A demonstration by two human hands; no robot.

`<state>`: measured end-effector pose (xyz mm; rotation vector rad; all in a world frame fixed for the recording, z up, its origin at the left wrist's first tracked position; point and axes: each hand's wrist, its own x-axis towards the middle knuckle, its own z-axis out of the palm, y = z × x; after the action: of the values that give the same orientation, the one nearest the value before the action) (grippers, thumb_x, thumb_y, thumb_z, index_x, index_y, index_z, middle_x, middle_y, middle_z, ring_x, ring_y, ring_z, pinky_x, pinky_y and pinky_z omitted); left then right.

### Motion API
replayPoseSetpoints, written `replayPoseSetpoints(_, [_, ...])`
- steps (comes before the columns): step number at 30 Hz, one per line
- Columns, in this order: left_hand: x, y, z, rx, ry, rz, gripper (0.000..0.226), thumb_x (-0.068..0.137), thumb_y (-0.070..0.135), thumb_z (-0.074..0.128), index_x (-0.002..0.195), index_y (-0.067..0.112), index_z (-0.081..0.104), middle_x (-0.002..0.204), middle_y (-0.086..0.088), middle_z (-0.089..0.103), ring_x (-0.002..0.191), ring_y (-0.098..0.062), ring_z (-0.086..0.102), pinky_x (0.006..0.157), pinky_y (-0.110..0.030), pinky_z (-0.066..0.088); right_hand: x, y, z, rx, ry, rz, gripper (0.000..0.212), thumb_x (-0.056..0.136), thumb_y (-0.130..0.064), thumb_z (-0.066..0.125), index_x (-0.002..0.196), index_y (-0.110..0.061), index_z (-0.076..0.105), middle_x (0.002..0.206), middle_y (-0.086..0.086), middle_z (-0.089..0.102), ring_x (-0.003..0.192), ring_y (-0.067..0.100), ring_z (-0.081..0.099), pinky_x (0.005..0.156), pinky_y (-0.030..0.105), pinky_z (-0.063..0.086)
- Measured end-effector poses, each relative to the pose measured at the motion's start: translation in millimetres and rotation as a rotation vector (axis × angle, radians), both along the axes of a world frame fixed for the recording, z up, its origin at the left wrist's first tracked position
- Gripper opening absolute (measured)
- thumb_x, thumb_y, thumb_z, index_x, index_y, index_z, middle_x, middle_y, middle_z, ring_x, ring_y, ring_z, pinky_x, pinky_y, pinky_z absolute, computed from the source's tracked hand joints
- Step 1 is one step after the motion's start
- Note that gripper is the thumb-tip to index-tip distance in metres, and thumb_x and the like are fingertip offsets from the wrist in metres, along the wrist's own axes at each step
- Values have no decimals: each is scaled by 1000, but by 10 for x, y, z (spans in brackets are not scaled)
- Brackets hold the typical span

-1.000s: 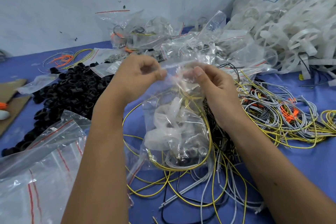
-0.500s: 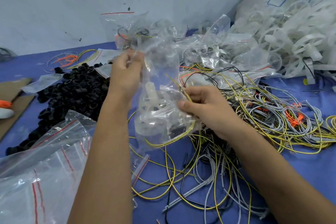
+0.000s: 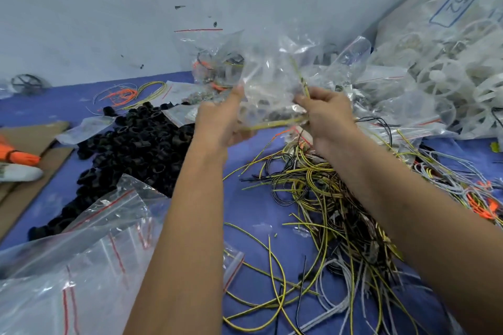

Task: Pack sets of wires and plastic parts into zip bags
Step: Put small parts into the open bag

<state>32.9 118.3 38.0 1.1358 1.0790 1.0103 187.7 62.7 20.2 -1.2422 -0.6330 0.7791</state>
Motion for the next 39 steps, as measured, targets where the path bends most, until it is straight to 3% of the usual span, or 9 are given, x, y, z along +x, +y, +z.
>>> replayPoseSetpoints(4, [228, 358, 337, 104, -344, 173, 43, 94, 15, 72, 127, -6, 56, 103, -16, 59, 85, -25, 63, 90, -43, 62, 111, 604, 513, 185, 140, 52, 21, 101, 5, 56, 118, -7, 59, 99, 20, 57, 93, 30, 56, 84, 40, 55])
replayPoseSetpoints(6, [279, 499, 426, 124, -284, 212, 51, 93, 25, 70, 132, 0, 50, 119, -23, 58, 92, -25, 55, 99, -43, 56, 150, 757, 637, 171, 226, 113, 23, 103, 5, 49, 125, -2, 47, 105, 26, 53, 117, 43, 60, 112, 48, 46])
replayPoseSetpoints(8, [305, 525, 410, 130, -187, 220, 41, 86, 32, 68, 115, 8, 53, 102, -15, 59, 88, -26, 52, 94, -41, 54, 143, 810, 580, 29, 124, 180, 36, 105, 3, 43, 138, 17, 39, 126, 42, 48, 140, 49, 42, 118, 50, 37])
replayPoseSetpoints(11, [253, 420, 176, 135, -41, 214, 31, 77, 32, 63, 100, 12, 57, 79, -7, 58, 76, -27, 57, 83, -41, 56, -22, 623, 374, -94, -129, 126, 32, 98, 11, 48, 130, 9, 51, 113, 29, 58, 103, 41, 68, 91, 40, 60])
replayPoseSetpoints(14, [74, 277, -225, 219, 320, 247, 11, 84, 21, 63, 93, 15, 66, 98, -11, 73, 96, -34, 67, 91, -42, 55, -171, 424, 115, -113, -215, 143, 17, 96, 12, 50, 103, 1, 60, 92, 25, 65, 67, 32, 65, 58, 32, 60])
replayPoseSetpoints(17, [-183, 176, -577, 425, 784, 307, 20, 86, 14, 60, 104, 15, 70, 112, -8, 71, 110, -33, 61, 96, -37, 43, -337, 271, -100, -183, -419, 200, 15, 96, 7, 54, 96, -2, 66, 89, 24, 72, 62, 30, 67, 53, 34, 59])
replayPoseSetpoints(20, [-343, 138, -723, 505, 955, 352, 22, 86, 12, 60, 106, 16, 69, 116, -13, 65, 115, -35, 52, 90, -31, 29, -583, 155, -226, -193, -598, 265, 20, 93, 4, 57, 85, -11, 68, 84, 16, 76, 65, 29, 72, 58, 41, 61])
replayPoseSetpoints(33, [213, -44, -643, 453, 641, 50, 20, 83, 4, 61, 95, 13, 75, 96, -2, 74, 95, -23, 67, 81, -31, 52, -163, 24, -193, -231, -1246, 6, 15, 85, -7, 63, 87, -10, 78, 84, 8, 75, 82, 29, 69, 77, 38, 56])
replayPoseSetpoints(39, [240, -98, -566, 427, 543, 213, 26, 78, -2, 58, 93, 14, 72, 95, 2, 72, 95, -21, 67, 81, -30, 51, -369, -150, -105, -345, -1272, 363, 13, 80, 0, 62, 73, -9, 70, 72, 13, 71, 73, 31, 68, 65, 35, 53])
